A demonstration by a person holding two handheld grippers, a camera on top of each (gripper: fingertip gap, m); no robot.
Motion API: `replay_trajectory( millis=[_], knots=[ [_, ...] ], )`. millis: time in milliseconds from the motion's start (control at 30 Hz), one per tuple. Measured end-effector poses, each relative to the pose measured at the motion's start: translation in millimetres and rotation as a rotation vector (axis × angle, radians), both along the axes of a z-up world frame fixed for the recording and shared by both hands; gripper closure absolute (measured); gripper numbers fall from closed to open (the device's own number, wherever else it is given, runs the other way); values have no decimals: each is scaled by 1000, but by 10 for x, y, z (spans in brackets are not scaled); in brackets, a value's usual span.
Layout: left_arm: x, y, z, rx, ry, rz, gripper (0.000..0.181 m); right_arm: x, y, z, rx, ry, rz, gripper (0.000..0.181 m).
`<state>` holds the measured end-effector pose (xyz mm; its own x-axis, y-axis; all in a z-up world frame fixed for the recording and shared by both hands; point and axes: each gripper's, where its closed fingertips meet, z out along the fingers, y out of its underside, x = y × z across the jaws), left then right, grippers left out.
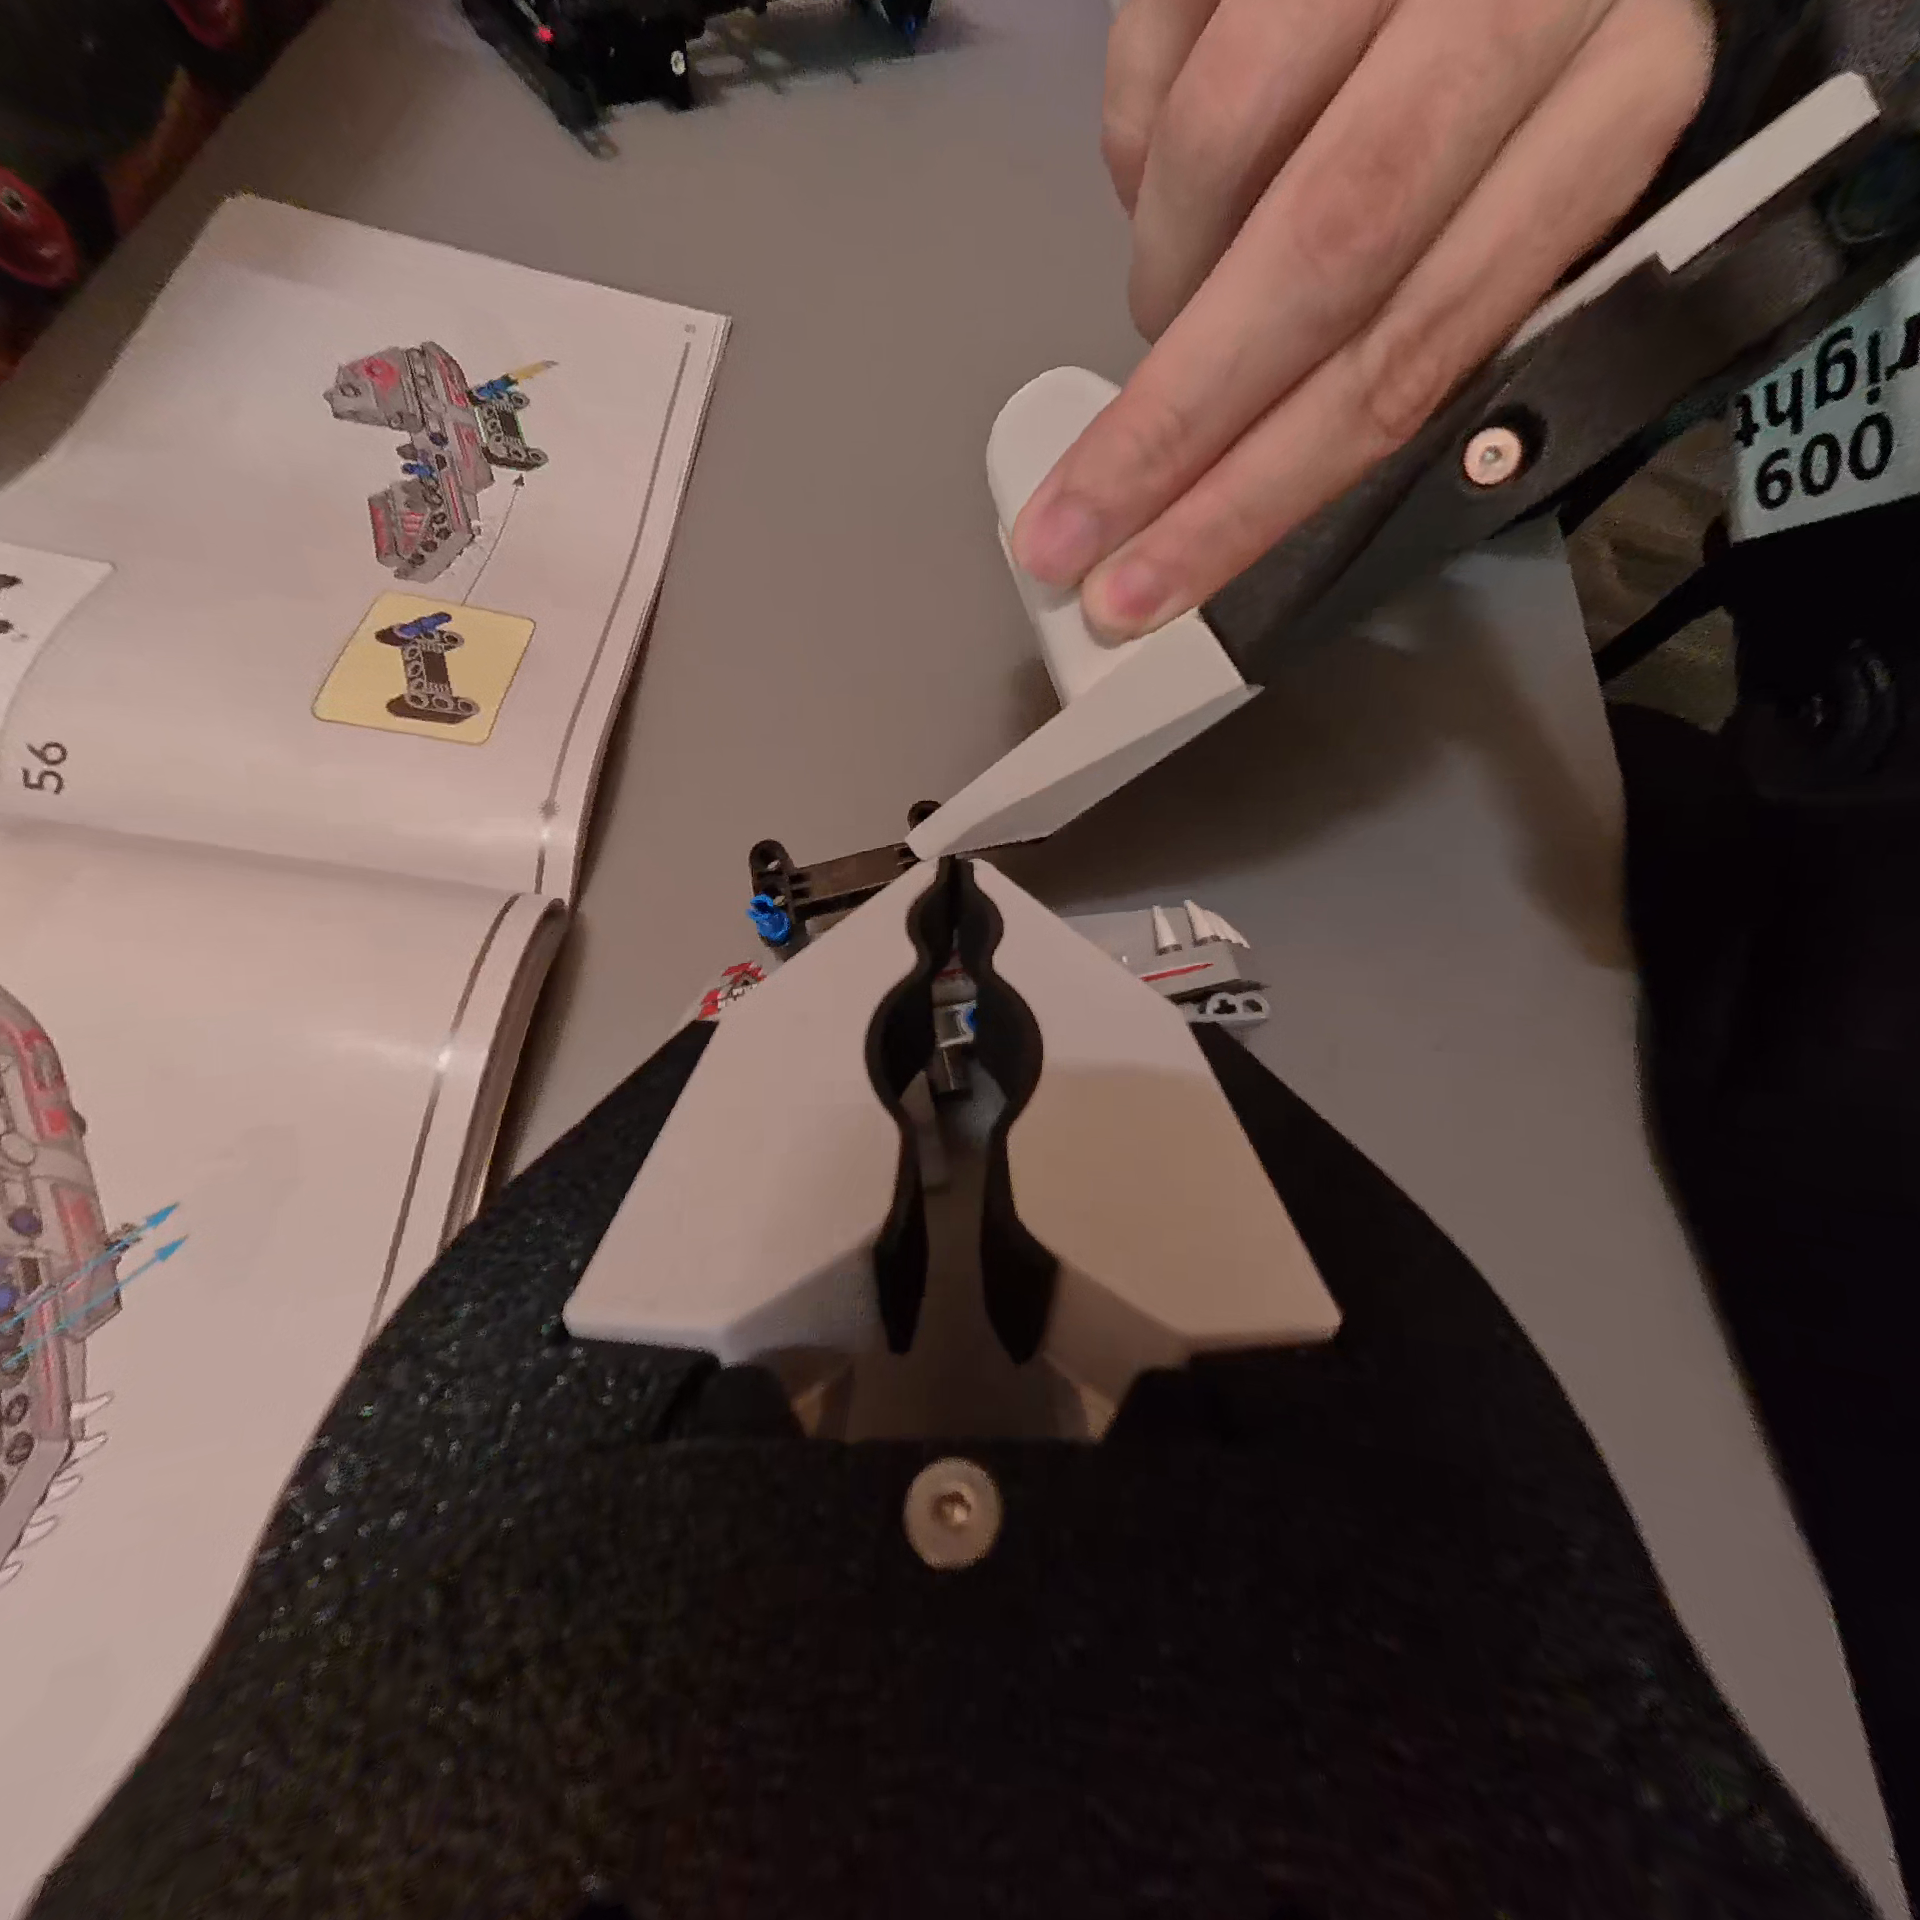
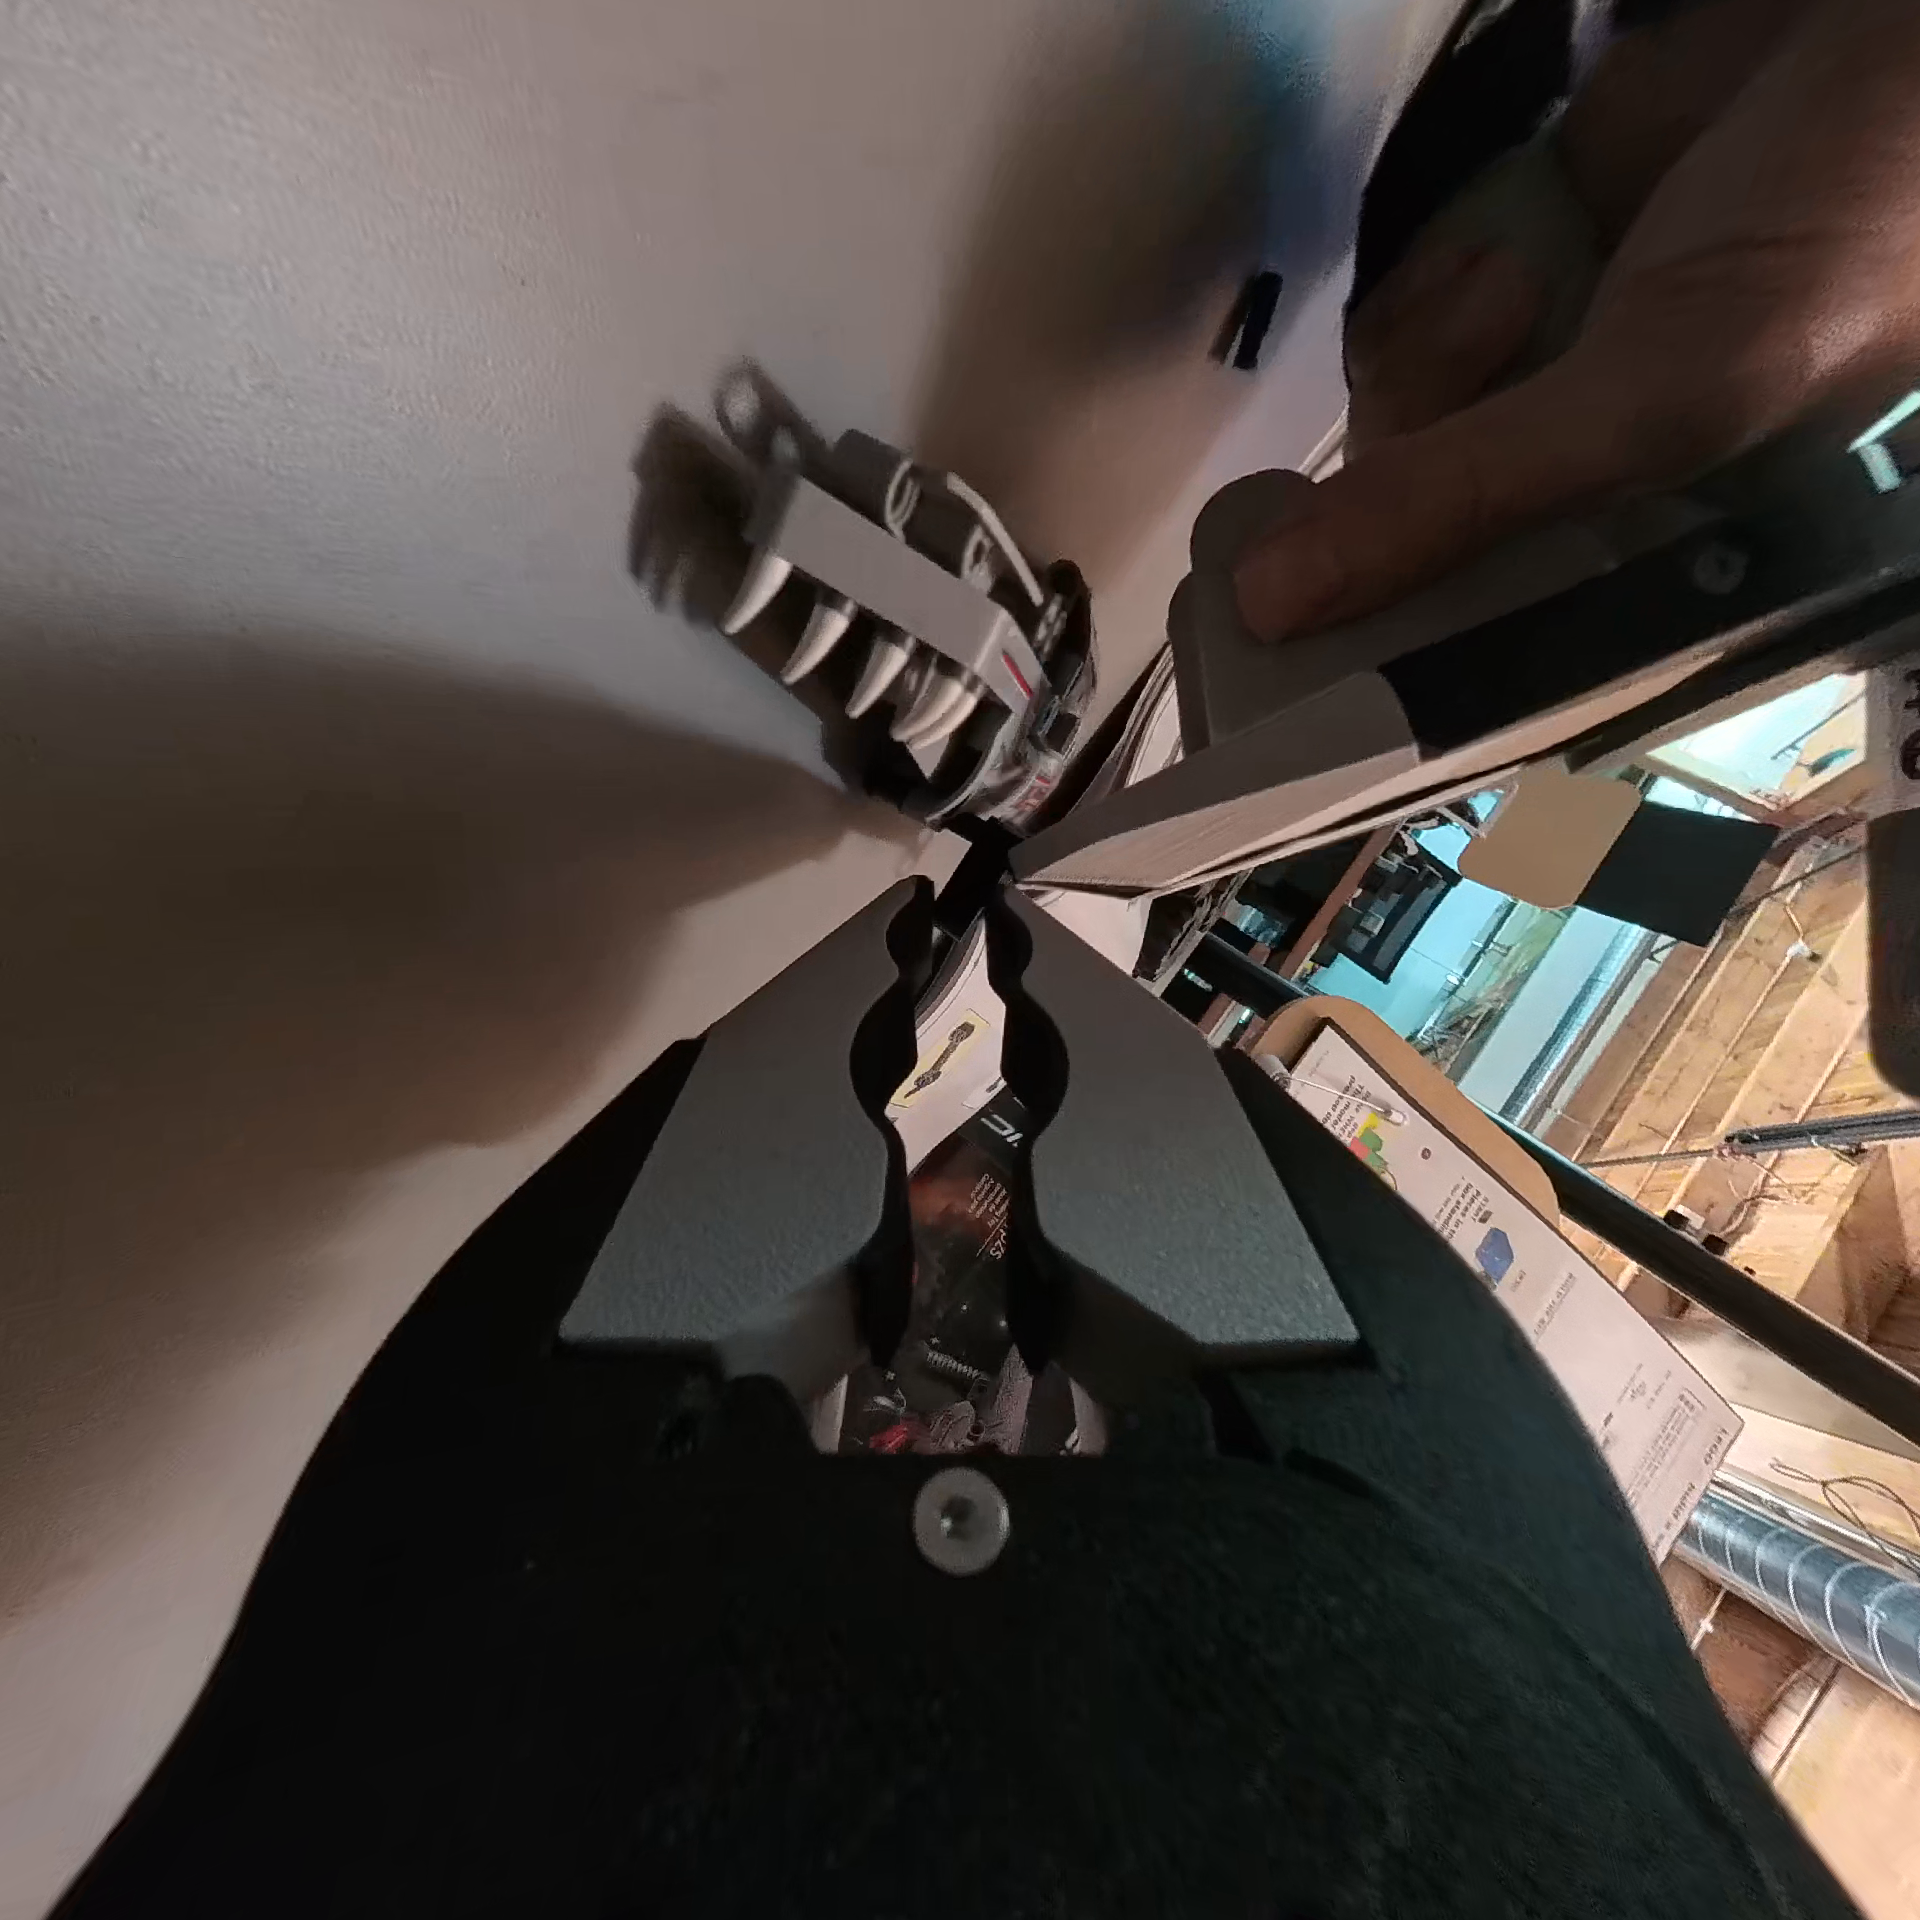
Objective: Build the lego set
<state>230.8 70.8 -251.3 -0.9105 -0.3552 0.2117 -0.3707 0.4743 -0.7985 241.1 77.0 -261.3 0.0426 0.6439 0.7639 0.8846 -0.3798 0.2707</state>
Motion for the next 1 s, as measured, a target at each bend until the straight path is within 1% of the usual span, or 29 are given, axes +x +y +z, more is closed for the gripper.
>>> replay_trajectory(
  millis=[100,233,333,400,433,467,500,533,567,600,633,700,733,767,800,867,900,933,1000],
  knots=[
    [2,3,-5,-20,33,11,181,-2,1,-4,-13,5,13,174],
    [-14,-1,-11,39,-54,14,181,-25,-8,-6,-5,-27,23,174],
    [-11,-9,-16,46,-49,23,181,-35,-17,-18,24,-5,17,174],
    [-24,-36,-38,34,-22,15,181,-85,-33,-88,4,26,25,176],
    [-102,-47,-154,94,17,-26,181,-194,-33,-217,-27,80,53,181],
    [-62,-32,-178,140,-42,-19,181,-205,10,-209,-4,15,73,181],
    [25,-3,-143,166,-142,9,181,-223,46,-148,-1,-79,105,181],
    [41,-21,-3,98,-208,12,181,-275,158,72,130,-131,110,181],
    [16,-20,134,16,-192,15,181,-329,180,147,177,-63,82,181],
    [16,31,201,-26,-152,28,181,-332,144,111,166,34,23,181],
    [60,111,234,-38,-140,57,181,-295,88,64,147,83,-22,181],
    [172,254,377,-83,-210,120,181,-161,-19,61,177,96,-61,181],
    [177,299,452,-111,-220,129,181,-55,-93,47,198,128,-123,181],
    [166,340,491,-126,-209,133,181,56,-176,1,222,198,-212,175],
    [160,388,500,-126,-193,145,181,137,-269,-95,225,306,-306,170],
    [111,465,472,-113,-169,149,181,279,-360,-152,327,527,-496,176],
    [45,479,426,-97,-144,129,179,325,-388,-129,380,632,-576,170],
    [-27,495,346,-62,-108,108,175,388,-418,-94,438,722,-657,160],
    [-130,550,128,52,-54,79,172,473,-440,-84,524,922,-792,141]
  ],
)
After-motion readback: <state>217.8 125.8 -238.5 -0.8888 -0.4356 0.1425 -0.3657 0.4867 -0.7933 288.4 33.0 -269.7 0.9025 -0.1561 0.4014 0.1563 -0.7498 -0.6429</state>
